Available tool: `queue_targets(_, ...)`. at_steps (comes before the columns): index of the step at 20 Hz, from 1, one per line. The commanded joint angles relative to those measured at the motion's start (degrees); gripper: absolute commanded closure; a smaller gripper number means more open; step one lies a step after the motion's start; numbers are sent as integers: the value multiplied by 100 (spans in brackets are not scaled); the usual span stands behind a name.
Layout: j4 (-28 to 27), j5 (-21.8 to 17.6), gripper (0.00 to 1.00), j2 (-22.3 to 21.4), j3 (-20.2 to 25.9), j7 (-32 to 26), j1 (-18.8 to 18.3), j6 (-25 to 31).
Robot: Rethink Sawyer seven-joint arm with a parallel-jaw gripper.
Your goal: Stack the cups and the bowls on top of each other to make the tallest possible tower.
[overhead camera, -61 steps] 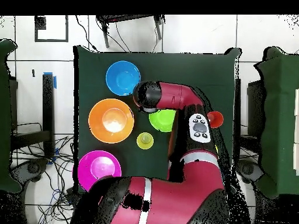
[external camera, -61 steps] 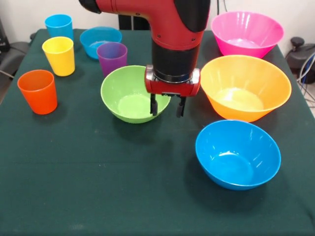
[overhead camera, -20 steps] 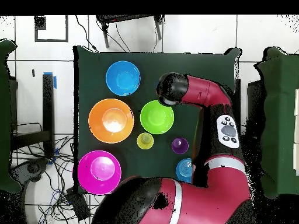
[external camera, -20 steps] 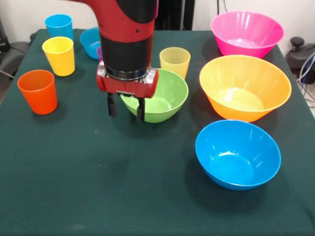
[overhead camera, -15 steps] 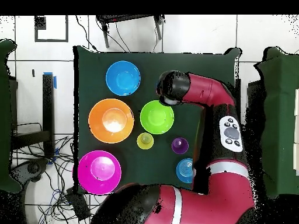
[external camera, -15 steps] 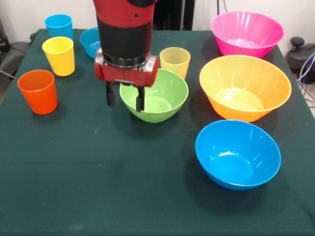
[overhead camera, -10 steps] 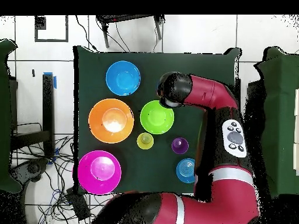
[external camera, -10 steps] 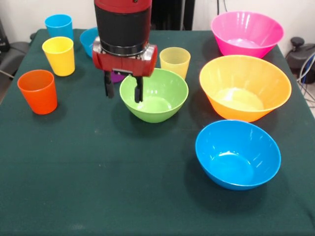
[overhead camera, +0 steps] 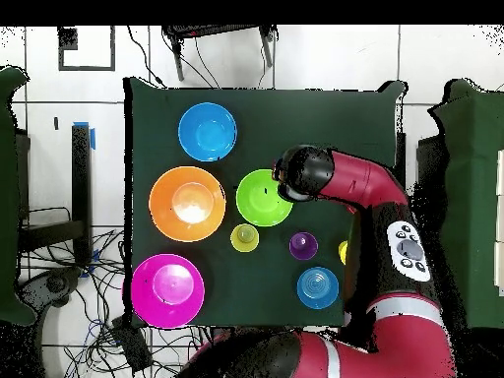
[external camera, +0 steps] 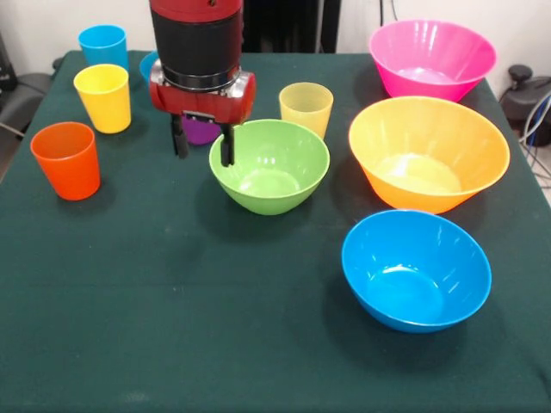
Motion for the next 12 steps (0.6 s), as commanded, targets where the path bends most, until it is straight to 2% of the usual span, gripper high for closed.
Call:
queue_targets(1,238,-418,0,512,533,-253,-79,-367)
queue_targets(9,-723,-392,0,943,562,-294,67,-59)
queue_targets(12,-863,-384,0,919,503,-289,133,128)
